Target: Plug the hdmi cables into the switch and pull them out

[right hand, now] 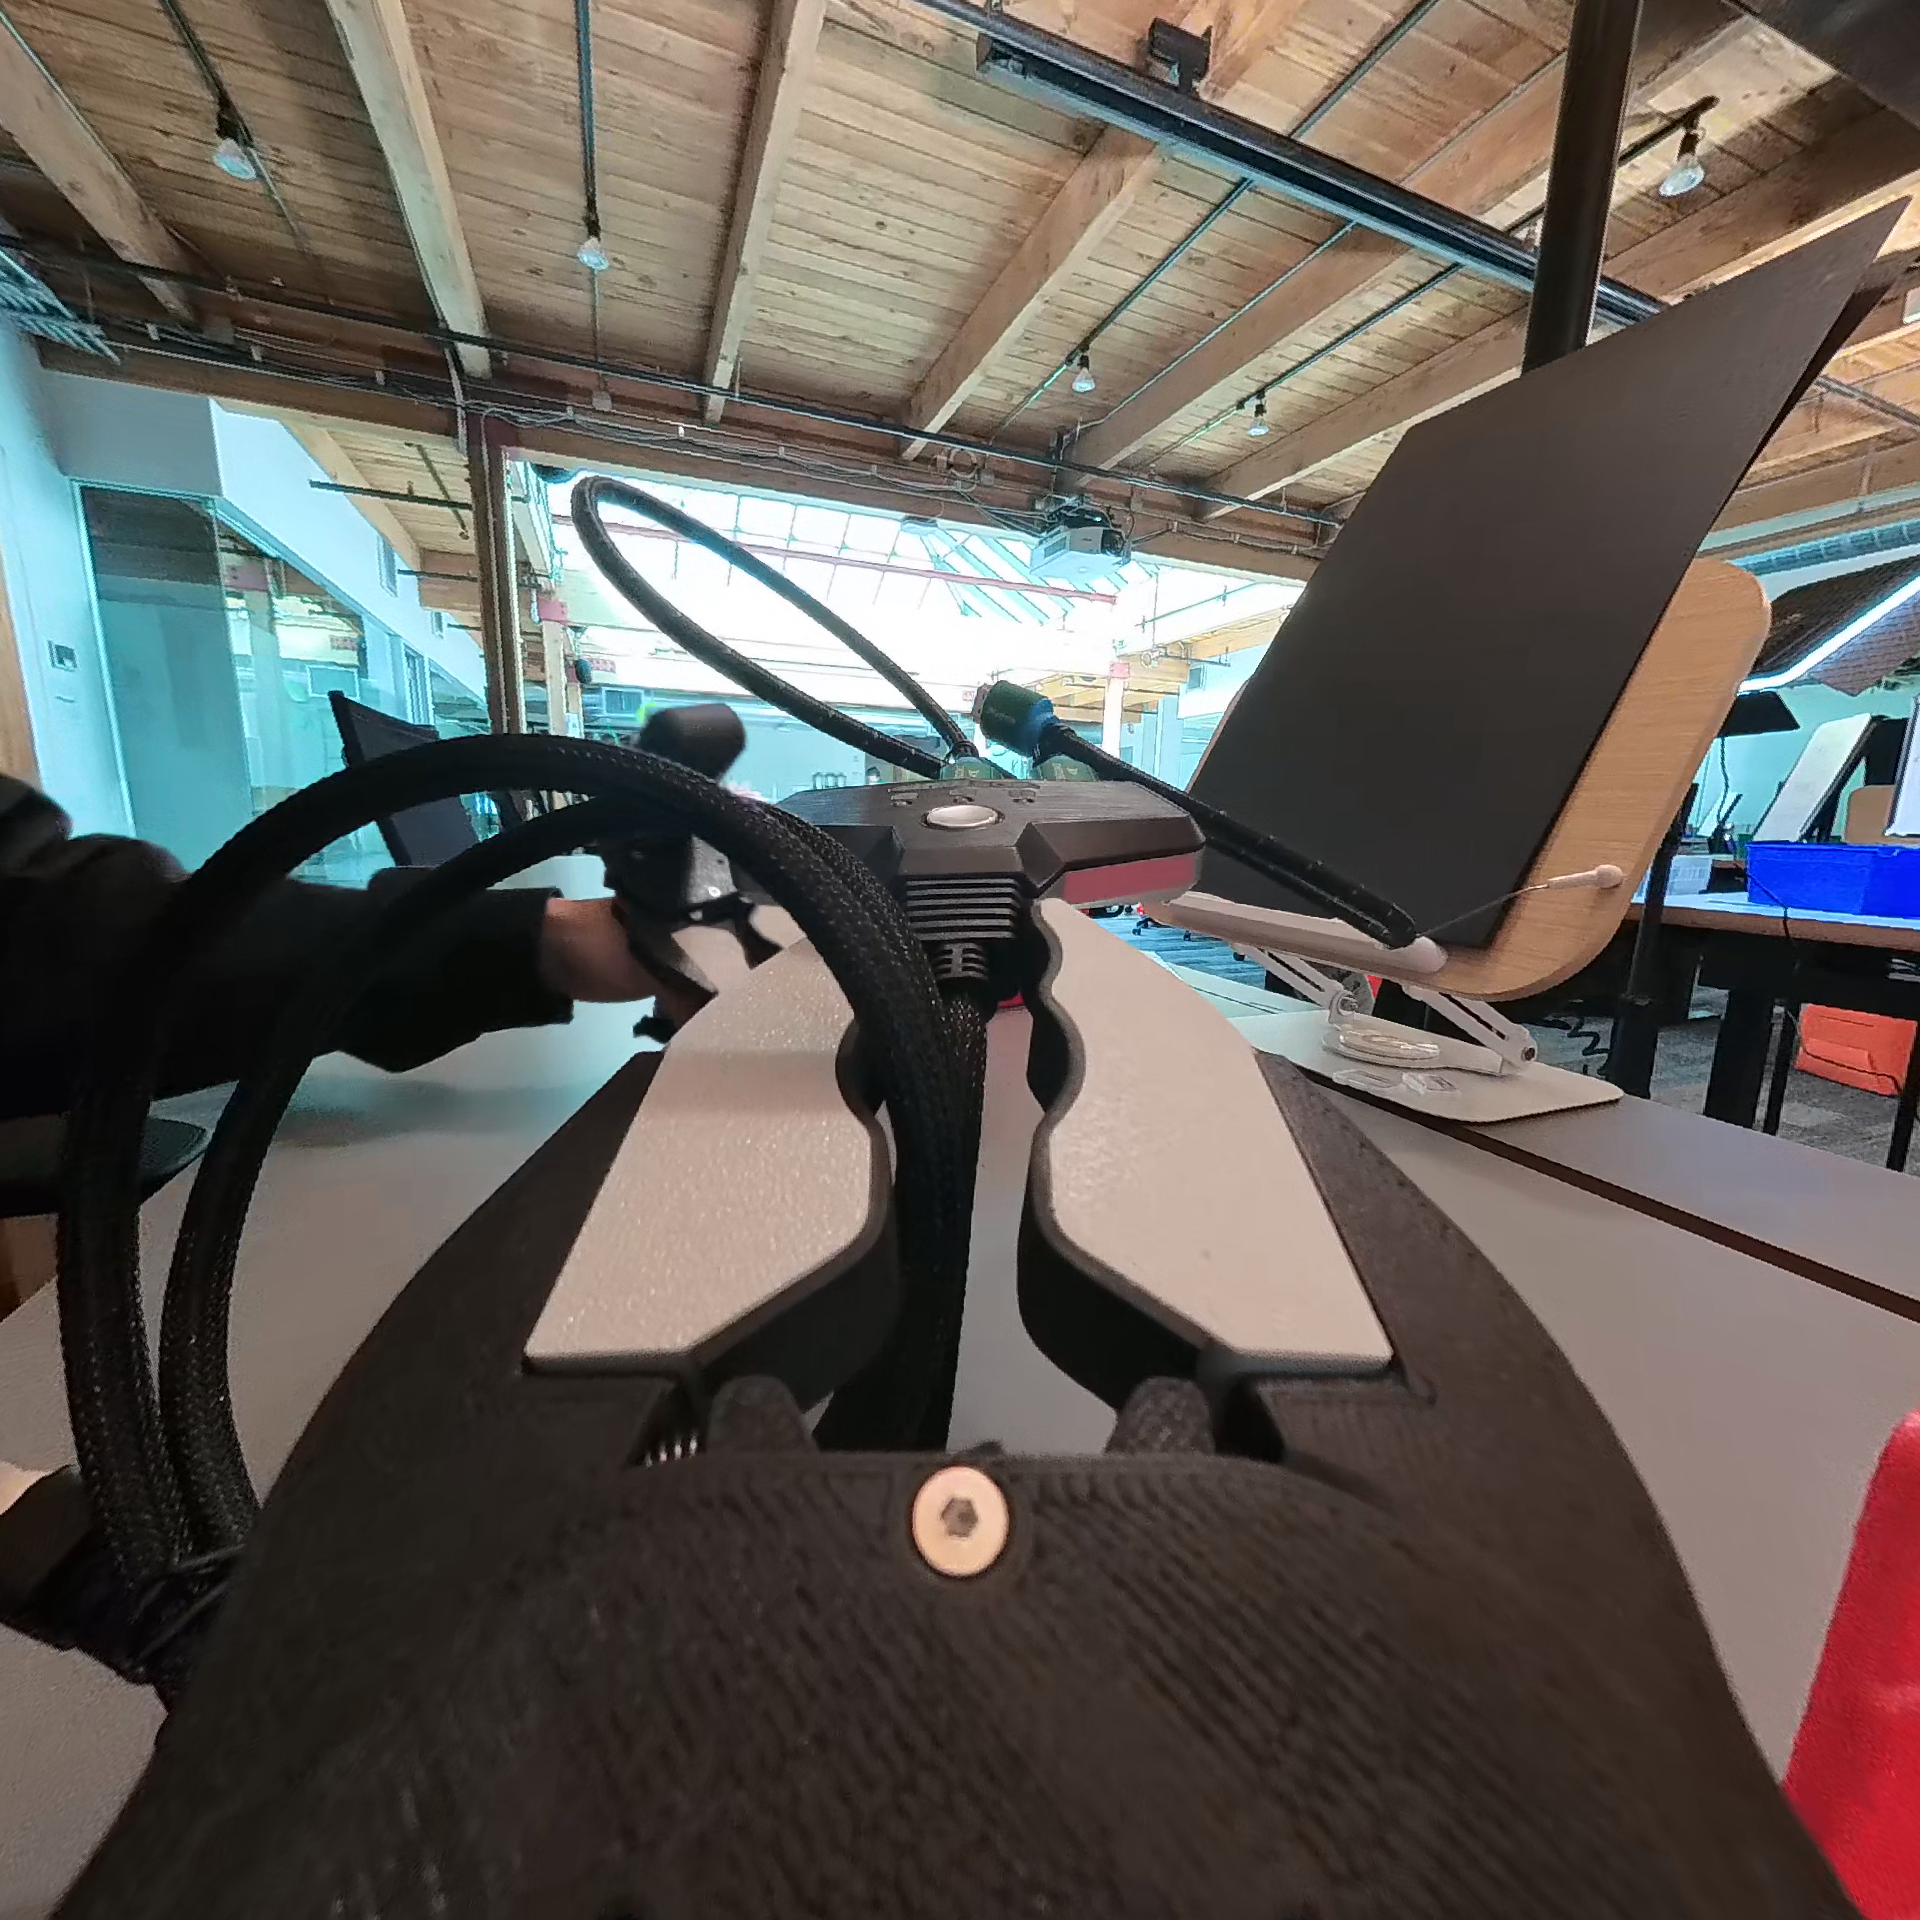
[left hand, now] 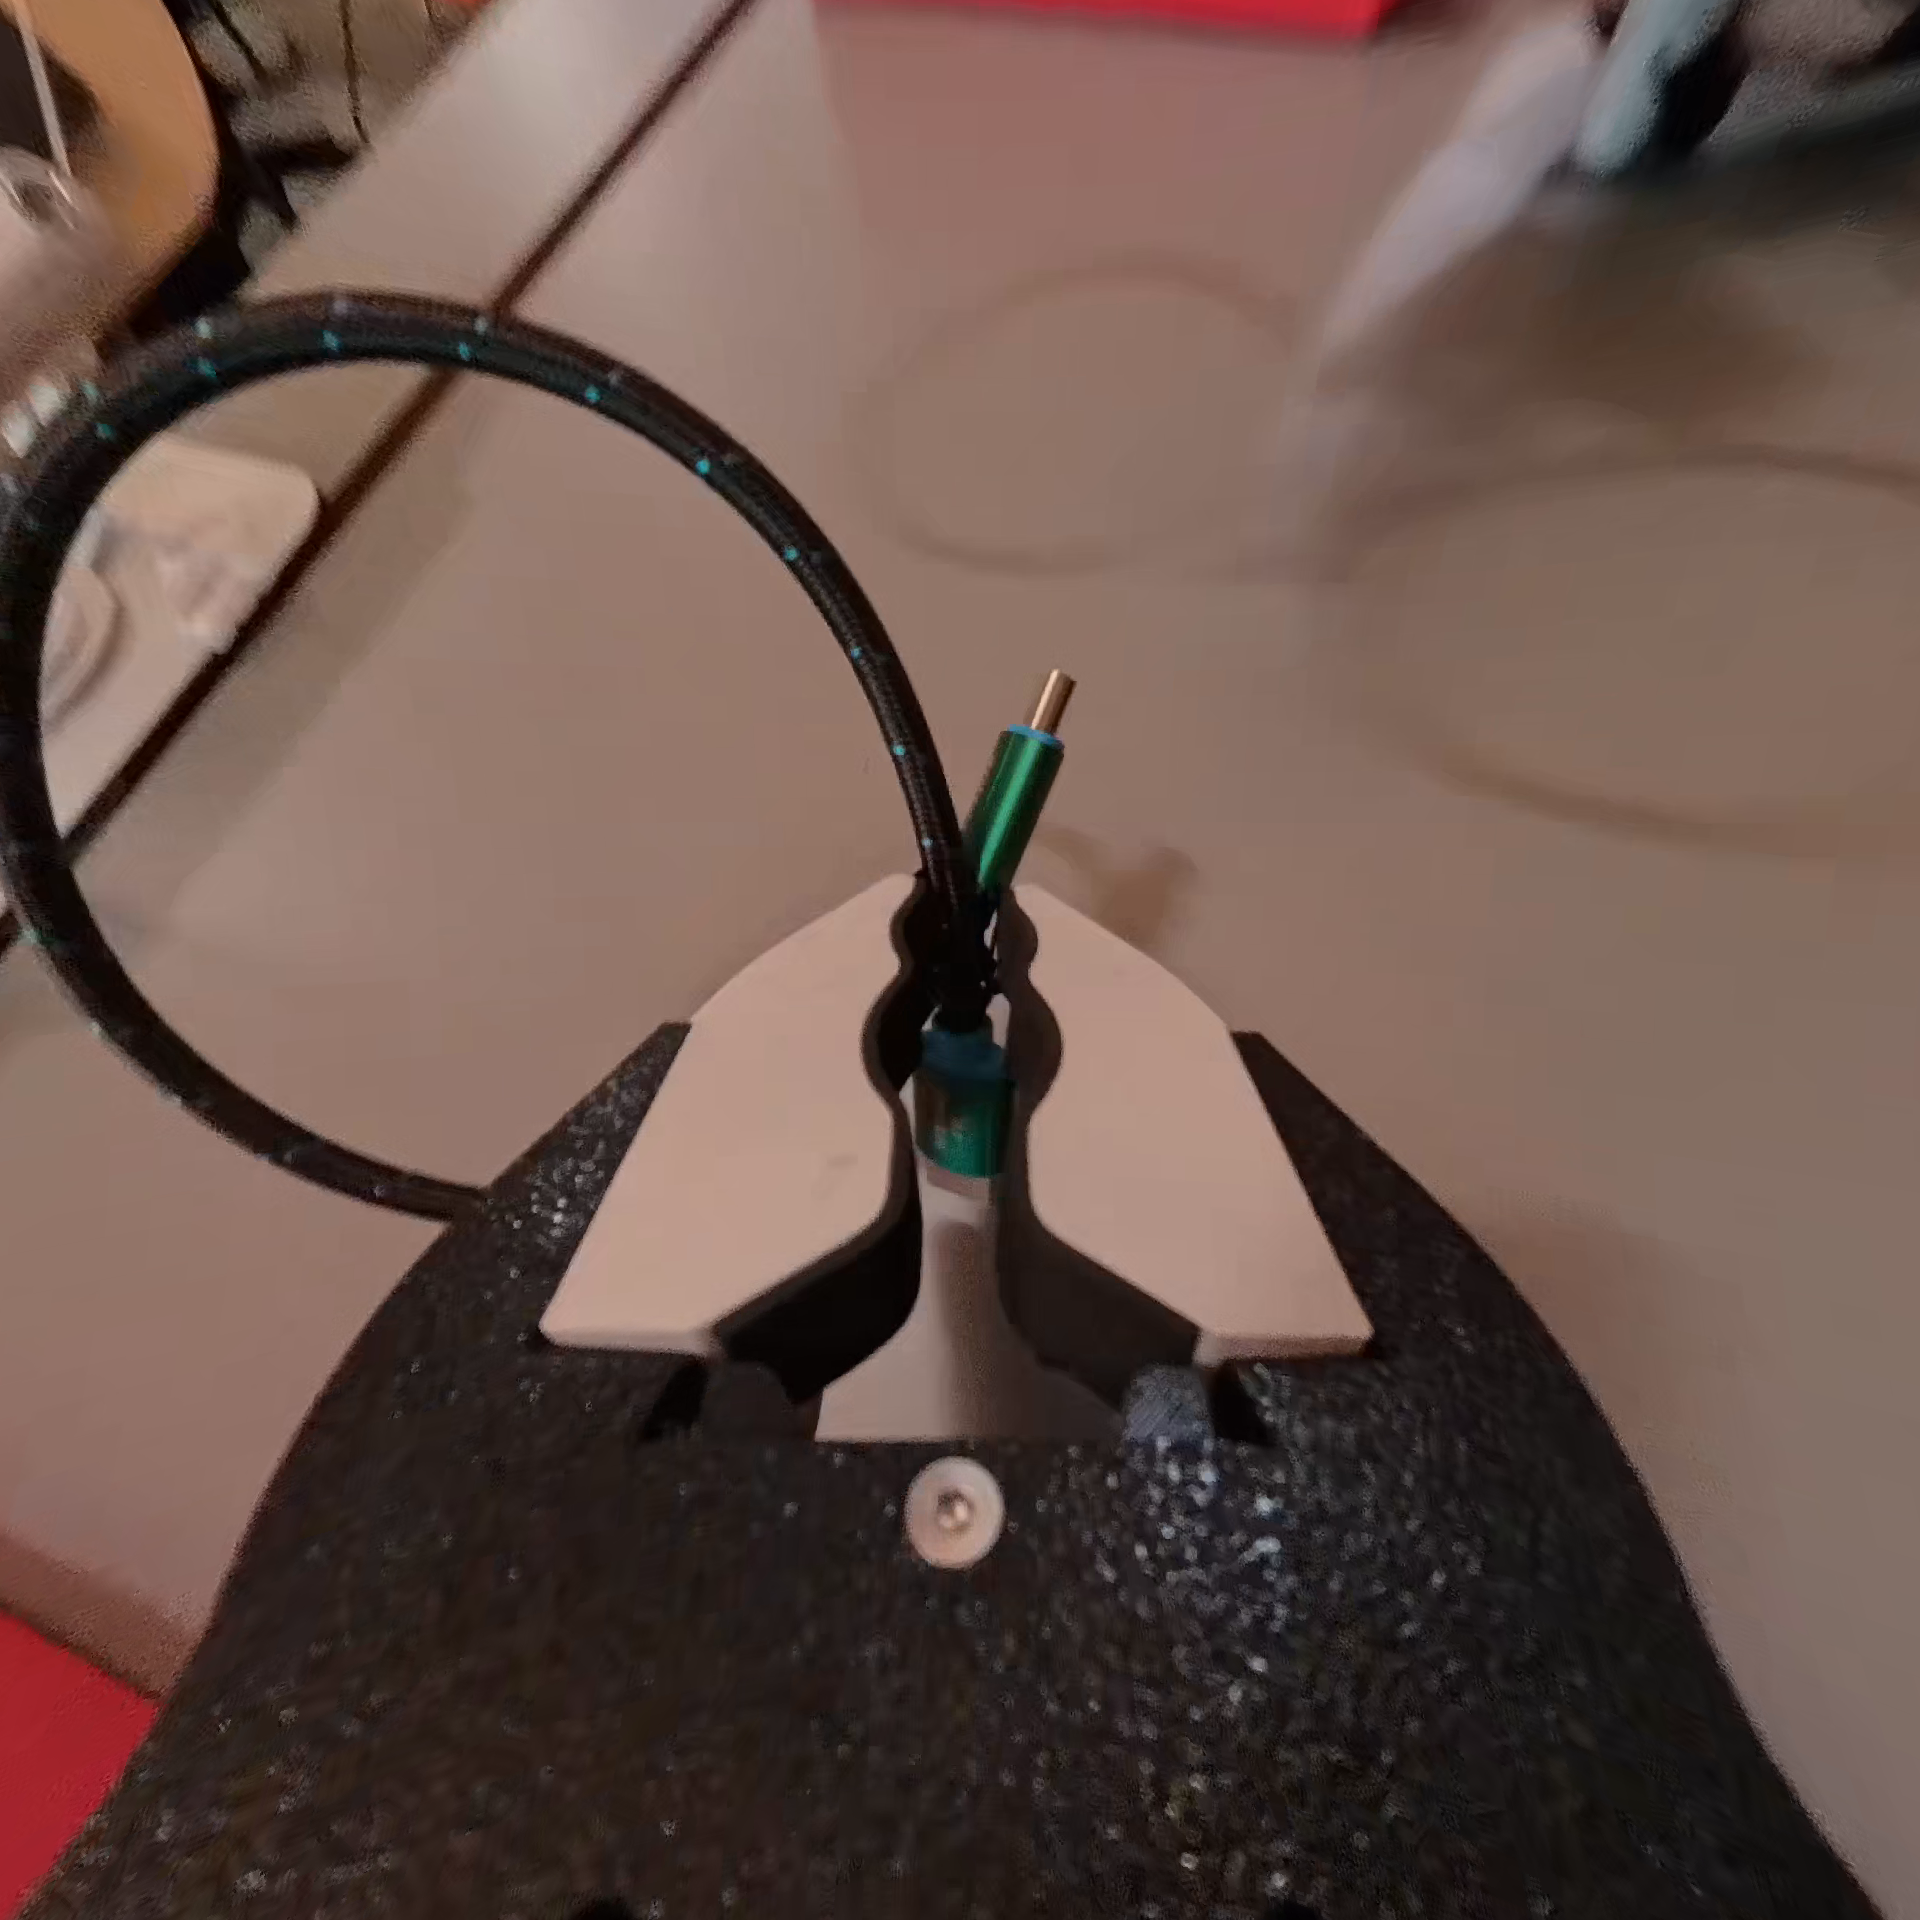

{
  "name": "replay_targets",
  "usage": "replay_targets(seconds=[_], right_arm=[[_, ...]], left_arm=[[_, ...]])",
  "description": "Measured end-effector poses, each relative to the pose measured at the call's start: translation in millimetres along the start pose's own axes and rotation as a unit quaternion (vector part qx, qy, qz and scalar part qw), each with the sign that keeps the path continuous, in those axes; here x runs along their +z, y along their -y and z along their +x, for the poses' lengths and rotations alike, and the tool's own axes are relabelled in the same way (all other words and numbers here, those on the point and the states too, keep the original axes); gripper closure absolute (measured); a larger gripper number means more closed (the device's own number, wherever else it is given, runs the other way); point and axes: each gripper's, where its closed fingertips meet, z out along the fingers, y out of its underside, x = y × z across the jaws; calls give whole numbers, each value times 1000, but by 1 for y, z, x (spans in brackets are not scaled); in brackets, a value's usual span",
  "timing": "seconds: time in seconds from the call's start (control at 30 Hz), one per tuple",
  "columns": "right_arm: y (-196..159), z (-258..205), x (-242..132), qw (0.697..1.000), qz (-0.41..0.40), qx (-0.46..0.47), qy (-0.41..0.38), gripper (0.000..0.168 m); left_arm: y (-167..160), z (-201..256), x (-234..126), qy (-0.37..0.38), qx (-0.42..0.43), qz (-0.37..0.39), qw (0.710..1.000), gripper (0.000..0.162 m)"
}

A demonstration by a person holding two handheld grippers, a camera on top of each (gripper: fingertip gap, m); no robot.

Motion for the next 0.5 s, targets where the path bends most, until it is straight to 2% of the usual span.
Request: replay_targets(seconds=[0.1,0.3,0.4,0.5], right_arm=[[0,-1,0,1000,-2,1,6,146],[1,0,-1,1000,4,8,9,146],[4,-1,-3,999,15,25,21,146],[8,0,-6,998,34,54,27,146]], left_arm=[[20,4,-8,24,24,52,998,151],[50,10,-20,95,90,94,987,151],[79,18,-34,180,169,112,963,152],[106,33,-45,263,289,76,917,152]])
